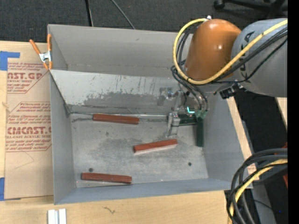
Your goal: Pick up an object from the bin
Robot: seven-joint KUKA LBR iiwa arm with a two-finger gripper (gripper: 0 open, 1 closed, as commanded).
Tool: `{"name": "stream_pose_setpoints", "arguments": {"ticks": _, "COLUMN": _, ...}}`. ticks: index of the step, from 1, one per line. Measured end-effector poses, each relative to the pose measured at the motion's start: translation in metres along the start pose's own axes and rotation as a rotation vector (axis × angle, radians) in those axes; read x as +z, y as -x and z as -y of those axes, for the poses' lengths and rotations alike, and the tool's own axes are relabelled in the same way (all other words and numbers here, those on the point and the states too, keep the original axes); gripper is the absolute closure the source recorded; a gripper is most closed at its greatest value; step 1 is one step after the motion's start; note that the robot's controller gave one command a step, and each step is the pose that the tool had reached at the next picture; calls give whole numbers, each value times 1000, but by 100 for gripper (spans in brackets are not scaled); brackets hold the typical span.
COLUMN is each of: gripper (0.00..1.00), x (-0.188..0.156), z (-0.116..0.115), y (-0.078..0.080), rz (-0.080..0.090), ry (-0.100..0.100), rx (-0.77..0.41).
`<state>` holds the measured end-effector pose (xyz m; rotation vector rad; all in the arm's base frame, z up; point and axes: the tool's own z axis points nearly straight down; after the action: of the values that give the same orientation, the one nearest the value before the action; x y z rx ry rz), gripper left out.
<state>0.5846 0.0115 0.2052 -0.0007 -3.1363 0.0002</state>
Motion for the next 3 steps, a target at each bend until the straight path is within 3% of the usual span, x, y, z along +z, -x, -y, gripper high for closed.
{"name": "stream_pose_setpoints", "arguments": {"ticks": 1, "gripper": 0, "x": 140, "z": 35, "y": -15, "rz": -1, "ry": 1, "rx": 27}}
{"name": "stream_pose_setpoints", "arguments": {"ticks": 2, "gripper": 100, "x": 135, "z": 34, "y": -13, "rz": 5, "ry": 1, "rx": 24}}
{"name": "stream_pose_setpoints", "arguments": {"ticks": 3, "gripper": 100, "x": 15, "z": 48, "y": -49, "rz": 13, "ry": -1, "rx": -41}}
